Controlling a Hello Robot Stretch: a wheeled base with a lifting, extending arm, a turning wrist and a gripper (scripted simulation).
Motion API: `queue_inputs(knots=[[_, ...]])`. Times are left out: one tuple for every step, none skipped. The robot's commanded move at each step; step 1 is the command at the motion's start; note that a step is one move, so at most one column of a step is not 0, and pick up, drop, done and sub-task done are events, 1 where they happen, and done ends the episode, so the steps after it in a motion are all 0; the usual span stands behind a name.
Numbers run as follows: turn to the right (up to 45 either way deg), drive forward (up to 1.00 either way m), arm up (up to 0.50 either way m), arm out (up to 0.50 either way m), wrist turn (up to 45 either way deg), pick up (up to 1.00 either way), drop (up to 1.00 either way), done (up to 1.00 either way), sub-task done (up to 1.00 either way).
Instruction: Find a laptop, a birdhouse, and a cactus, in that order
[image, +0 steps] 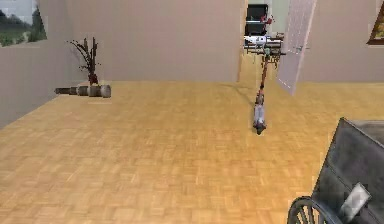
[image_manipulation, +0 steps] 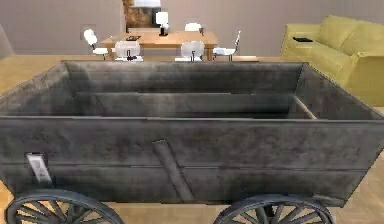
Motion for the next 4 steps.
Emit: queue_inputs(knots=[[0.0, 1.0, 0.0, 0.0, 0.0, 0.0, 0.0, 0.0, 0.0], [12.0, 0.0, 0.0, 0.0, 0.0, 0.0, 0.0, 0.0, 0.0], [0.0, 0.15, 0.0, 0.0, 0.0, 0.0, 0.0, 0.0, 0.0], [-6.0, 0.0, 0.0, 0.0, 0.0, 0.0, 0.0, 0.0, 0.0]])
